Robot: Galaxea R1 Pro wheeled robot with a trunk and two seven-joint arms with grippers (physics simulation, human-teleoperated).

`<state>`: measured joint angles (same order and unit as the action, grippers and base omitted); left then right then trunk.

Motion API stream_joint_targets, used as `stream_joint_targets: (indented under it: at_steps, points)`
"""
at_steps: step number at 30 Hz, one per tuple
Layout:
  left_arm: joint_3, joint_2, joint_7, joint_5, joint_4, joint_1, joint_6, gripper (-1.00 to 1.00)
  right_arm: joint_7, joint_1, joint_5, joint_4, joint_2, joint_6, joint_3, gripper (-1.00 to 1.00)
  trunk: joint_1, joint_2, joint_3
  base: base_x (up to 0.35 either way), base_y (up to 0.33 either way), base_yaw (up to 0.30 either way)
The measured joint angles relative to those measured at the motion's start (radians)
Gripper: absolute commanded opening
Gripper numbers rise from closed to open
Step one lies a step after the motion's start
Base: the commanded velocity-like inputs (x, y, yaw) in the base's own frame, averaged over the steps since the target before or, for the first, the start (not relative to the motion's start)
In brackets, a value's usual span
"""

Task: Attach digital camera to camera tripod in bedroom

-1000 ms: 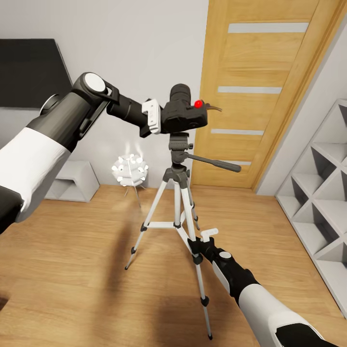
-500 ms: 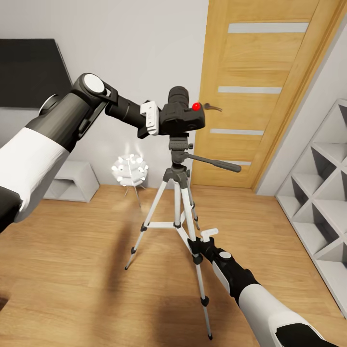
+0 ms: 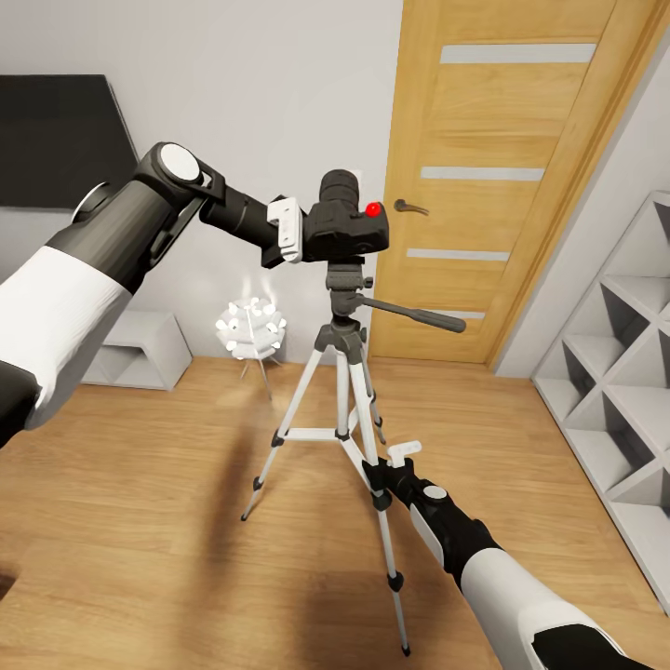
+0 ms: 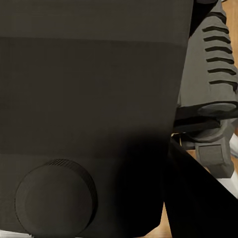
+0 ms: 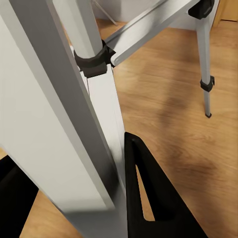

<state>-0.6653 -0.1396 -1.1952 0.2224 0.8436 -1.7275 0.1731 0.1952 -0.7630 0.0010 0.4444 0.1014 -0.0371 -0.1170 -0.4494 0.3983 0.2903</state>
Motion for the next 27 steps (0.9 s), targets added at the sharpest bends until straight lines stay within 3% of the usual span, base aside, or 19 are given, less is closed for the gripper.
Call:
stream_joint_targets:
  at_steps: [27]
  points:
    - [0.000, 0.000, -0.016, 0.000, -0.003, 0.000, 0.004, -1.00, 0.001, 0.000, -0.001, 0.000, -0.001, 0.000, 0.000, -1.00, 0.000, 0.000, 0.000, 0.000, 0.000, 0.000]
